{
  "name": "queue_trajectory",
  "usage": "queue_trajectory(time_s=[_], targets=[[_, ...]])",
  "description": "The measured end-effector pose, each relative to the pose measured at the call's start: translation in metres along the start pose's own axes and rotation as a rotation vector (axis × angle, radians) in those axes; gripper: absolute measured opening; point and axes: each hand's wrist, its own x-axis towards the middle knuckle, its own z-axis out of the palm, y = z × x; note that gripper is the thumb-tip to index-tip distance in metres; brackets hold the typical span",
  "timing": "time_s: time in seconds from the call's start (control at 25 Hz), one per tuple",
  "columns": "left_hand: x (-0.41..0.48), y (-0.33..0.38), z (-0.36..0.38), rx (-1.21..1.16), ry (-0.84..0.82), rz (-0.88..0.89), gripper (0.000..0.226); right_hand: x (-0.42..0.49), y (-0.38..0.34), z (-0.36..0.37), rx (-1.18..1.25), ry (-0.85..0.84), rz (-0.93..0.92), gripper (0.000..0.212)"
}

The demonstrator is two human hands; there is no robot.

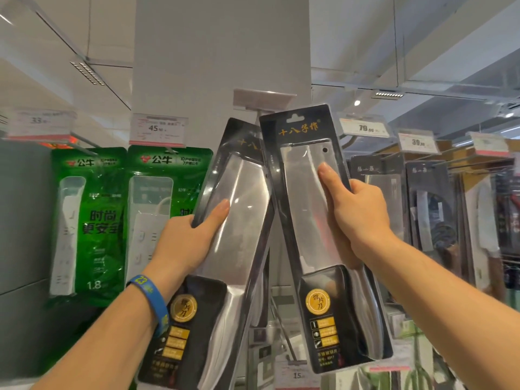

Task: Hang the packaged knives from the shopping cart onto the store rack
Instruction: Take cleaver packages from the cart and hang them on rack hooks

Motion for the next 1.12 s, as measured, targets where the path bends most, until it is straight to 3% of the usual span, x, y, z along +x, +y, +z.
queue_trajectory(time_s=[0.16, 0.24, 0.52, 0.6, 0.68, 0.76, 0.84, 1.0, 1.12], targets=[[0.008, -0.010, 0.009, -0.097, -0.059, -0.127, 0.064, -0.001, 0.006, 0.007, 0.026, 0.016, 0.018, 0.074], [0.013, -0.017, 0.020, -0.047, -0.034, -0.110, 0.067, -0.003, 0.007, 0.010, 0.028, 0.000, 0.013, 0.073], [0.038, -0.032, 0.059, -0.020, -0.101, -0.370, 0.076, -0.005, 0.006, 0.018, 0.050, -0.033, 0.006, 0.070], [0.038, -0.023, 0.073, 0.053, -0.185, -0.486, 0.090, -0.010, 0.003, 0.020, 0.039, -0.060, -0.015, 0.059], [0.036, -0.014, 0.079, 0.107, -0.261, -0.558, 0.093, -0.013, 0.006, 0.019, 0.044, -0.069, -0.016, 0.066], [0.032, -0.009, 0.077, 0.276, -0.210, -0.406, 0.080, -0.012, 0.007, 0.015, 0.047, -0.055, 0.012, 0.075], [0.027, 0.003, 0.062, 0.371, -0.032, -0.021, 0.064, -0.010, 0.008, 0.012, 0.044, -0.052, 0.036, 0.079], [0.042, 0.068, 0.016, 0.248, 0.202, 0.547, 0.070, -0.015, 0.012, 0.022, 0.043, -0.076, 0.042, 0.081], [0.073, 0.120, -0.014, 0.668, 0.282, 0.884, 0.057, -0.027, 0.014, 0.036, 0.063, -0.064, 0.074, 0.083]])
